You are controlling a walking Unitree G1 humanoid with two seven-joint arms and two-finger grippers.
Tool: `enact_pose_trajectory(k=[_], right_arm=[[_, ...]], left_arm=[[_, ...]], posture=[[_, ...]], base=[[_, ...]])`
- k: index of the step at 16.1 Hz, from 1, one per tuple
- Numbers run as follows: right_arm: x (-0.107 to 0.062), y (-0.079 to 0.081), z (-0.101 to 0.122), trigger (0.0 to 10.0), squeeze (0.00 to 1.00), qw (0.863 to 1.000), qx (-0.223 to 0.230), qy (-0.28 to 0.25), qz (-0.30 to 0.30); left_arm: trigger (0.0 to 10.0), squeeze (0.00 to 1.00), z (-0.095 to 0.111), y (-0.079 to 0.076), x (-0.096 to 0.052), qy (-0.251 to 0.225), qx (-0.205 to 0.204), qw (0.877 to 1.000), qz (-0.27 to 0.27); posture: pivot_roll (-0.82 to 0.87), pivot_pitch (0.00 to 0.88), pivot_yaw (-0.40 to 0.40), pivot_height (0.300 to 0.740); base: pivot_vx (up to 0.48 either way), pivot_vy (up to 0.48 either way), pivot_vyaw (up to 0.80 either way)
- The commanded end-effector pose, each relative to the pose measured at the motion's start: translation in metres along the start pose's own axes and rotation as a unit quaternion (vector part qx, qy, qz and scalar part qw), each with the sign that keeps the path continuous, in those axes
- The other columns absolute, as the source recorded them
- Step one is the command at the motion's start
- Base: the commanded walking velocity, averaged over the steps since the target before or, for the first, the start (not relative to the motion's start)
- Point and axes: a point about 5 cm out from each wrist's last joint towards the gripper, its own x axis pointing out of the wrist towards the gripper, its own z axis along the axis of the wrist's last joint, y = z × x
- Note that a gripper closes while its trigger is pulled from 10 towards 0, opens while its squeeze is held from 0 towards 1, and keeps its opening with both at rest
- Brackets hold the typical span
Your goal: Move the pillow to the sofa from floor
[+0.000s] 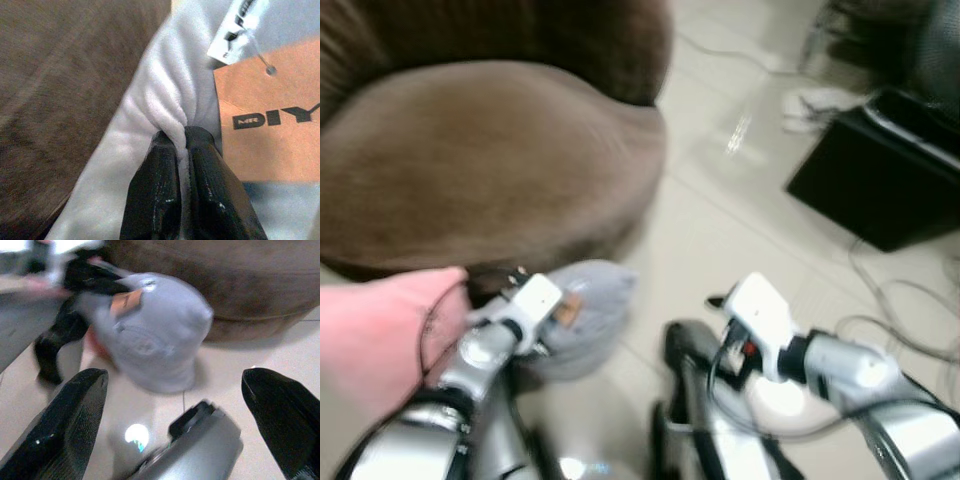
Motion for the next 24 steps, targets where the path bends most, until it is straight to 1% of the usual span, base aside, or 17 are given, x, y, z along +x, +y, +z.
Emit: enact_pose_trajectory(k=[1,2,4,6,7,8,11,13,14,15,16,17,18,20,21,23,24], right_arm=[[0.002,-0.01,-0.006,10.0,0.0,0.999,0.008,-0.003,-0.031],[0.007,-0.014,-0.009,10.0,0.0,0.999,0.015,-0.006,-0.042],[0.024,-0.022,-0.01,10.0,0.0,0.996,0.039,-0.028,-0.075],[0.036,-0.034,-0.008,10.0,0.0,0.993,0.045,-0.04,-0.106],[0.04,-0.04,-0.003,10.0,0.0,0.989,0.057,-0.056,-0.125],[0.041,-0.043,0.0,10.0,0.0,0.987,0.063,-0.064,-0.134],[0.038,-0.059,0.019,10.0,0.0,0.973,0.064,-0.117,-0.188],[0.033,-0.069,0.037,10.0,0.0,0.953,0.092,-0.168,-0.235],[0.031,-0.07,0.047,10.0,0.0,0.945,0.1,-0.192,-0.246],[0.029,-0.069,0.058,10.0,0.0,0.938,0.1,-0.219,-0.25],[0.028,-0.068,0.065,10.0,0.0,0.933,0.101,-0.236,-0.251],[0.031,-0.067,0.07,10.0,0.0,0.931,0.102,-0.247,-0.251],[0.032,-0.067,0.071,10.0,0.0,0.929,0.103,-0.251,-0.251],[0.033,-0.067,0.082,10.0,0.0,0.916,0.111,-0.281,-0.262],[0.034,-0.067,0.084,10.0,0.0,0.915,0.113,-0.282,-0.265],[0.038,-0.067,0.089,10.0,0.0,0.916,0.102,-0.286,-0.262],[0.039,-0.066,0.092,10.0,0.0,0.917,0.099,-0.289,-0.257]], left_arm=[[0.0,0.0,0.004,-0.005,0.001,-0.022,-0.02,1.0,0.002],[0.0,0.0,0.009,-0.008,0.004,-0.036,-0.032,0.999,0.0],[0.0,0.0,0.036,-0.023,0.012,-0.115,-0.027,0.992,-0.038],[0.0,0.0,0.057,-0.017,0.013,-0.175,-0.048,0.983,-0.03],[0.0,0.0,0.069,-0.015,0.01,-0.214,-0.047,0.975,-0.042],[0.0,0.0,0.073,-0.014,0.007,-0.231,-0.044,0.971,-0.051],[0.0,0.0,0.091,0.001,-0.012,-0.288,-0.034,0.956,-0.05],[0.0,0.0,0.113,0.014,-0.03,-0.333,-0.029,0.942,-0.032],[0.0,0.0,0.127,0.024,-0.038,-0.353,-0.026,0.935,-0.008],[0.7,0.0,0.148,0.041,-0.049,-0.382,-0.031,0.922,0.046],[10.0,0.0,0.164,0.055,-0.057,-0.403,-0.047,0.91,0.089],[10.0,0.0,0.176,0.063,-0.063,-0.407,-0.071,0.903,0.116],[10.0,0.0,0.18,0.065,-0.066,-0.404,-0.08,0.903,0.123],[10.0,0.0,0.186,0.063,-0.069,-0.36,-0.12,0.914,0.139],[10.0,0.0,0.185,0.062,-0.069,-0.351,-0.127,0.916,0.145],[10.0,0.0,0.189,0.06,-0.069,-0.34,-0.091,0.917,0.188],[10.0,0.0,0.193,0.061,-0.072,-0.342,-0.092,0.911,0.213]], posture=[[-0.03,0.052,-0.06,0.491],[0.01,0.019,-0.052,0.491],[0.07,0.0,-0.054,0.491],[0.11,0.0,-0.064,0.491],[0.11,0.0,-0.054,0.491],[0.11,0.0,-0.051,0.491],[0.07,0.0,-0.012,0.491],[0.07,0.0,0.0,0.491],[0.07,0.0,-0.001,0.491],[0.08,0.0,-0.01,0.491],[0.09,0.0,-0.008,0.491],[0.1,0.0,-0.005,0.491],[0.1,0.0,-0.005,0.491],[0.11,0.0,-0.004,0.506],[0.11,0.0,-0.004,0.511],[0.12,0.0,-0.008,0.531],[0.12,0.0,-0.009,0.541]], base=[[0.0,0.0,0.0],[0.0,0.0,0.0],[0.0,0.0,0.0],[0.0,0.0,0.0],[0.0,0.0,0.0],[0.0,0.0,0.0],[0.0,0.0,0.0],[0.0,0.0,0.0],[0.0,0.0,0.0],[0.0,0.0,0.0],[0.0,0.0,0.0],[0.0,0.0,0.0],[0.0,0.0,0.0],[0.0,0.0,0.0],[0.0,0.0,0.0],[0.0,0.0,0.0],[0.0,0.0,0.0]])
